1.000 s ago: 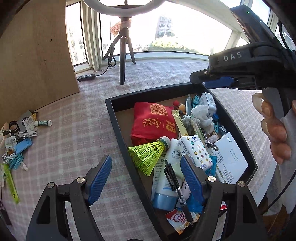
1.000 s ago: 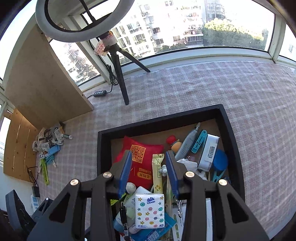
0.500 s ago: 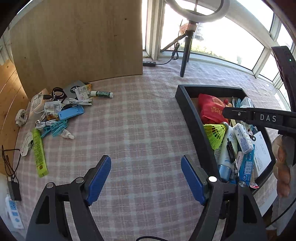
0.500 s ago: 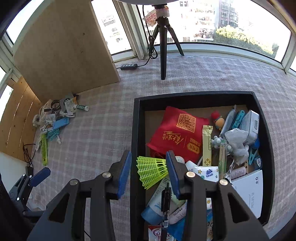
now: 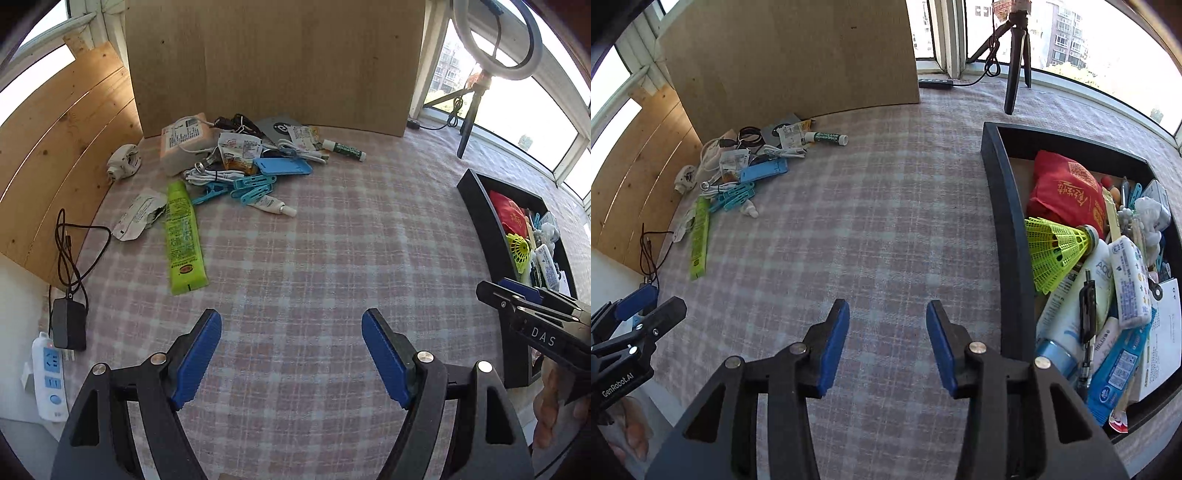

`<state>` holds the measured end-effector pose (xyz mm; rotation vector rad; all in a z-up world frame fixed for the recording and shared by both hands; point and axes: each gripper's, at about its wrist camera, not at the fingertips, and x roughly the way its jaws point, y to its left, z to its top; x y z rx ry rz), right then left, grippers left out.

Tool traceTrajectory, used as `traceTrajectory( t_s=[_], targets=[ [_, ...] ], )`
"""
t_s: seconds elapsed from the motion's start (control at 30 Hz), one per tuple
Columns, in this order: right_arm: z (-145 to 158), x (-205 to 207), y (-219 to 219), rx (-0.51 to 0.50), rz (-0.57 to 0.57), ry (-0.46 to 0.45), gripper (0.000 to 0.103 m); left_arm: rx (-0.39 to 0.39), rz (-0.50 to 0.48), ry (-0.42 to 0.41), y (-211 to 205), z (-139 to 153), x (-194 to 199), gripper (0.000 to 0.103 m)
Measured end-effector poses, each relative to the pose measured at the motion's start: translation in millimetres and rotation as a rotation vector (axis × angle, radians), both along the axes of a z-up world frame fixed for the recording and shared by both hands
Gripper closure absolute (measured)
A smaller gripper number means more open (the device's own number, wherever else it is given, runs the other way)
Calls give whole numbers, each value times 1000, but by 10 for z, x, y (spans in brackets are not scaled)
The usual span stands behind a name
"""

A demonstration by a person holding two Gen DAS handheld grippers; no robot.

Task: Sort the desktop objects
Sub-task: 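Move both open tools back over the remaining pile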

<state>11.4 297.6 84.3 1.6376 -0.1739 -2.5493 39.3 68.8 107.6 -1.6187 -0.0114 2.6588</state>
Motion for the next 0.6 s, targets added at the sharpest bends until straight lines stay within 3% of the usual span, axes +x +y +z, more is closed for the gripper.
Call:
traceTrajectory(
  t_s=[0.23, 0.6],
  targets=[
    [-86, 91, -409, 2, 22, -2, 59, 18, 51, -42, -371, -141, 29, 24],
    [-193, 73, -639, 35, 2, -8, 56, 34, 2, -49, -502, -271, -71, 23]
  ],
)
